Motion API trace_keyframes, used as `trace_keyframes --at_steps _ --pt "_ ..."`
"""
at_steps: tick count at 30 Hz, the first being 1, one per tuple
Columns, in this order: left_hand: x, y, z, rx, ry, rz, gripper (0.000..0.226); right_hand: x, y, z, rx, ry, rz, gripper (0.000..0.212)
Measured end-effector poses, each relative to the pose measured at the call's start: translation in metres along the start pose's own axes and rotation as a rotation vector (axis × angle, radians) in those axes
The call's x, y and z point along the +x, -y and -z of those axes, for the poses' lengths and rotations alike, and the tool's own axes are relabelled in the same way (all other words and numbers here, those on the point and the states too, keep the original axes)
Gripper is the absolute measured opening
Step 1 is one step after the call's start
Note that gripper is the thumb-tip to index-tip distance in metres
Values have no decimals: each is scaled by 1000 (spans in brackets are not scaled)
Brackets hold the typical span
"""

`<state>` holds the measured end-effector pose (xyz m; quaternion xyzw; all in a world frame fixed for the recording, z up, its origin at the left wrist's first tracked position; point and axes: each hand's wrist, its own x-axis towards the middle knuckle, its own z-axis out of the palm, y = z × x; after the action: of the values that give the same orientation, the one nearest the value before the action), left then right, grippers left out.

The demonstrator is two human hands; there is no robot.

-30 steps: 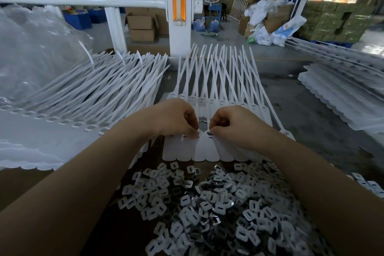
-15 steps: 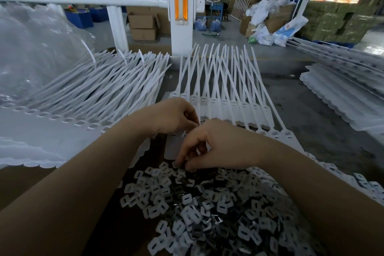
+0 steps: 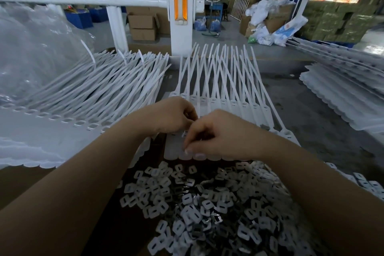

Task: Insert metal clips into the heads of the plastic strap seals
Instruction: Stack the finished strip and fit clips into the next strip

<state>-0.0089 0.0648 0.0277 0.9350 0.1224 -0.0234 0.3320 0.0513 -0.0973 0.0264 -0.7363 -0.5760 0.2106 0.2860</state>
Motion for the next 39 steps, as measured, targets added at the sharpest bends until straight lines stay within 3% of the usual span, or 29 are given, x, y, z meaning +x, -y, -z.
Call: trace_keyframes --at_steps 5,11,17,25,39 --pt "1 1 0 -22 -35 14 3 -4 -17 22 251 -258 -221 13" --pt "1 -1 0 -21 -47 18 4 -6 -29 25 368 -337 -408 3" --pt "-1 -3 -1 -4 -27 3 5 -5 -36 22 201 -390 -420 8" --pt "1 -4 -3 42 -10 -92 11 0 -36 14 -101 -336 -337 13" --pt "2 0 -5 80 -5 -93 12 1 -33 9 -76 -332 -336 13"
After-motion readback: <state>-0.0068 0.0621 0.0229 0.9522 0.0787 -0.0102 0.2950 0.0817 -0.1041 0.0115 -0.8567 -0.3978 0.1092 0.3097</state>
